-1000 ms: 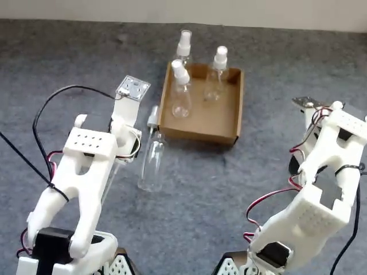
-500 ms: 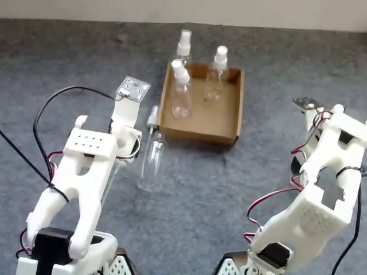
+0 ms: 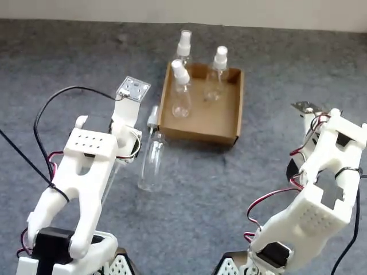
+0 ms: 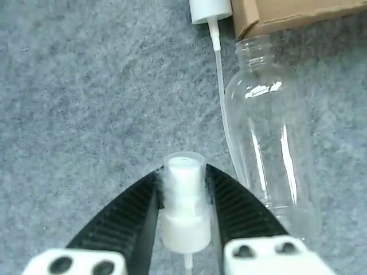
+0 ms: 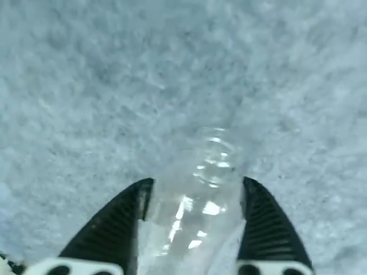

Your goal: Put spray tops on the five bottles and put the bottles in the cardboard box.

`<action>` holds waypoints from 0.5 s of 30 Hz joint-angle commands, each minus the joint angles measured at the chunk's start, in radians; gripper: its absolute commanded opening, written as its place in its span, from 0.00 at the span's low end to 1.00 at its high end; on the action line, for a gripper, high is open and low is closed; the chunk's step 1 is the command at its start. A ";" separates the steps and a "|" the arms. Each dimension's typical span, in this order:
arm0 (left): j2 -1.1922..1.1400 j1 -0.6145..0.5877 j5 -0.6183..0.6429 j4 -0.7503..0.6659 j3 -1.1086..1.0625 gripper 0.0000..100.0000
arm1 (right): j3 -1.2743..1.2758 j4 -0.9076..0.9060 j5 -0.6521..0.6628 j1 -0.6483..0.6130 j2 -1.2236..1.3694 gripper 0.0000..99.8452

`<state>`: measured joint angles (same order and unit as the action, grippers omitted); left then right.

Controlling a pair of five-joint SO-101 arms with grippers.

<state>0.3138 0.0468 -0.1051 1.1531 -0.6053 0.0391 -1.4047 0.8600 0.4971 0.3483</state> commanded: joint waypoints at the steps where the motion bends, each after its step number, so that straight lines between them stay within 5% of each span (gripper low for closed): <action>1: 0.050 0.005 0.009 -0.011 0.012 0.00 | -0.045 -0.019 -0.029 -0.024 -0.053 0.01; 9: 0.179 -0.056 0.018 -0.003 0.130 0.00 | -0.101 -0.077 -0.209 -0.220 -0.383 0.00; 15: 0.452 -0.156 0.077 -0.006 0.203 0.00 | 0.038 0.008 -0.402 -0.533 -0.704 0.00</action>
<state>0.6206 -0.0713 -0.0437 1.1531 -0.4733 0.0284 -1.4584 0.5455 0.1105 -0.1718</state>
